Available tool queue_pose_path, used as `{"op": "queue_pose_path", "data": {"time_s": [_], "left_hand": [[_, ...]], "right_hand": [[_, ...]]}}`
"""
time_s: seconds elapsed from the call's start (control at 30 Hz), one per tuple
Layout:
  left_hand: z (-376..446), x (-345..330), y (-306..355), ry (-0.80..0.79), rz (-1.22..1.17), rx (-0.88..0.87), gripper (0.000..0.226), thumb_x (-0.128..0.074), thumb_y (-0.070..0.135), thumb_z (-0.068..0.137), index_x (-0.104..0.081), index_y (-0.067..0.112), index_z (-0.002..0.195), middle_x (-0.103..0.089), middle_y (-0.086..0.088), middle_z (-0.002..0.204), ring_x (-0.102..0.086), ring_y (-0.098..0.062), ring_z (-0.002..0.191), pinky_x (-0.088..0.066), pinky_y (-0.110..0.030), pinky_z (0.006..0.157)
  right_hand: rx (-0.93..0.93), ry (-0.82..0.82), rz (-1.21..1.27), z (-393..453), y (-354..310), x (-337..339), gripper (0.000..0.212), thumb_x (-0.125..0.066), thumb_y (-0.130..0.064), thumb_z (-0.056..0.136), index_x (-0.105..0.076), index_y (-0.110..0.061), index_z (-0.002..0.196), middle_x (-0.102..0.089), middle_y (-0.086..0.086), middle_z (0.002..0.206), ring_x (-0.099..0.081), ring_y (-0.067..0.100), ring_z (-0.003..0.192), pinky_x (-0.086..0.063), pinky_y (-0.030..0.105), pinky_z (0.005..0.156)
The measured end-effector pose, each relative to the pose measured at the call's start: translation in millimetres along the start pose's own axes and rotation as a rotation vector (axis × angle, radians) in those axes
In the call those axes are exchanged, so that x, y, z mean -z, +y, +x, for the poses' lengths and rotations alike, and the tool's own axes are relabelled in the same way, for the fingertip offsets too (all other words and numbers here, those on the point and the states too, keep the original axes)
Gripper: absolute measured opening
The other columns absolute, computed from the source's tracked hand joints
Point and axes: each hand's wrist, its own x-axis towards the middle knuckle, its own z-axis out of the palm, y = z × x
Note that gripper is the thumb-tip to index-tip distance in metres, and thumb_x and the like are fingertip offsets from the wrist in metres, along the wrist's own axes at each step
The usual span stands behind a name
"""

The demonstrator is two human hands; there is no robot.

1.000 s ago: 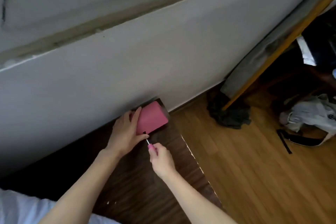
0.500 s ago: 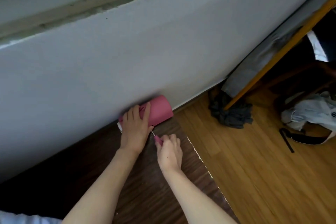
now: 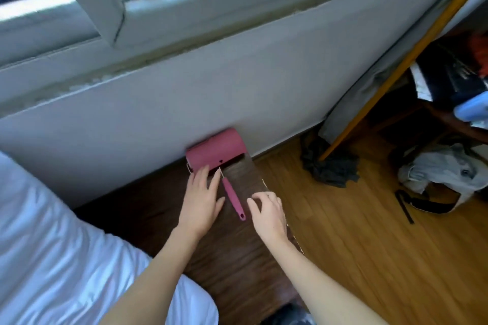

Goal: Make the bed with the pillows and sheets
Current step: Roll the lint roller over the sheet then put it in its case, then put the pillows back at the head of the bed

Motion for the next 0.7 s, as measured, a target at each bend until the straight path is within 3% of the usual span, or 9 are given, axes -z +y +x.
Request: {"op": "queue_pose_path", "data": {"time_s": [0.27,0.43,0.53,0.7], "left_hand": [[-132,54,65,0.055,-0.123,0.204,0.072,-0.086,0.021,0.068,-0.056,0.001,0.131,-0.055,-0.028,0.129,-0.057,-0.042,0.115,-0.046,-0.051,0.097],[-223,70,114,0.134,-0.311,0.461,0.06,-0.066,0.024,0.09,-0.044,0.009,0.144,-0.043,-0.014,0.146,-0.044,-0.03,0.132,-0.038,-0.039,0.106],[-276,69,134,0.145,-0.392,0.581,0.055,-0.064,0.024,0.092,-0.046,0.011,0.142,-0.045,-0.007,0.144,-0.047,-0.026,0.129,-0.04,-0.034,0.102],[-354,80,139,0.248,-0.473,0.792,0.051,-0.058,0.026,0.095,-0.042,0.019,0.143,-0.041,0.003,0.144,-0.045,-0.018,0.127,-0.041,-0.03,0.095]], "right_hand": [[0.026,-0.005,0.263,-98,9,72,0.025,-0.049,-0.035,0.098,-0.062,-0.02,0.113,-0.057,-0.002,0.116,-0.05,0.009,0.101,-0.039,0.02,0.081],[0.157,-0.151,0.276,-144,13,91,0.027,-0.054,-0.037,0.095,-0.058,-0.025,0.119,-0.059,-0.009,0.111,-0.056,0.008,0.101,-0.047,0.023,0.087],[0.236,-0.252,0.253,-164,22,98,0.031,-0.058,-0.035,0.093,-0.058,-0.023,0.121,-0.062,-0.007,0.109,-0.057,0.009,0.101,-0.05,0.026,0.088],[0.342,-0.354,0.213,-195,23,92,0.035,-0.063,-0.031,0.091,-0.054,-0.023,0.124,-0.062,-0.008,0.105,-0.057,0.007,0.099,-0.047,0.021,0.083]]}}
